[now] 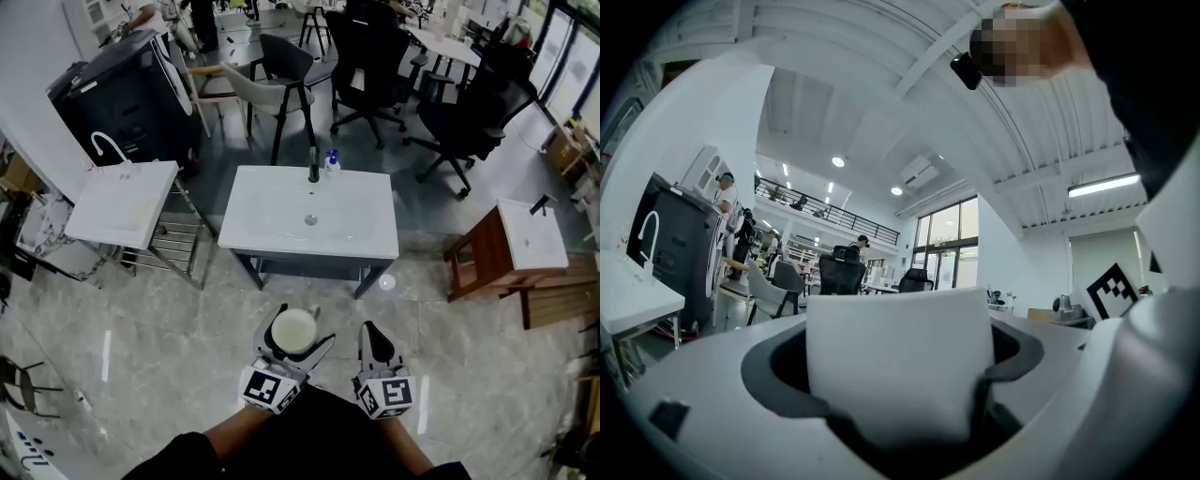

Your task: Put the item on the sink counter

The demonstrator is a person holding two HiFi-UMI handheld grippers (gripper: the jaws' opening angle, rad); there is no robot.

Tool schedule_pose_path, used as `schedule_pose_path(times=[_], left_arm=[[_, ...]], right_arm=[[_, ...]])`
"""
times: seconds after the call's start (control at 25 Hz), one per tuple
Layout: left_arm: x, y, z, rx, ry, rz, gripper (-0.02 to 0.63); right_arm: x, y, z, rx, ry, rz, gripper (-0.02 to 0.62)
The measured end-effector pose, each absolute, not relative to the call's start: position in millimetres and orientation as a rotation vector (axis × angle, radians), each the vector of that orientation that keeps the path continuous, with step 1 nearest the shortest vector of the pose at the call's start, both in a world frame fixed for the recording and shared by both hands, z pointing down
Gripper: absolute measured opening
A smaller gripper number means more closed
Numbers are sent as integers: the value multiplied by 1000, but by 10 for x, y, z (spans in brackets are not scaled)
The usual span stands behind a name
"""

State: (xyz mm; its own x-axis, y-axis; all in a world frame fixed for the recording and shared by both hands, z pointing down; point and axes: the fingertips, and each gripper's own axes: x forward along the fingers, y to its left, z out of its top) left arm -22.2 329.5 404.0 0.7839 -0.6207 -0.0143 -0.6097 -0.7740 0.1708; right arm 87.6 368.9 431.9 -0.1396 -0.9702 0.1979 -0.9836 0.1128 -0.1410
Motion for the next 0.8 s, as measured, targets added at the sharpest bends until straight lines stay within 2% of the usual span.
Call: schedule_pose_path(times=[0.8], left_arm=[[-264, 1139, 3952, 2795, -934, -126, 460]], right_arm=[[814, 1528, 4023, 2003, -2285, 330, 34]])
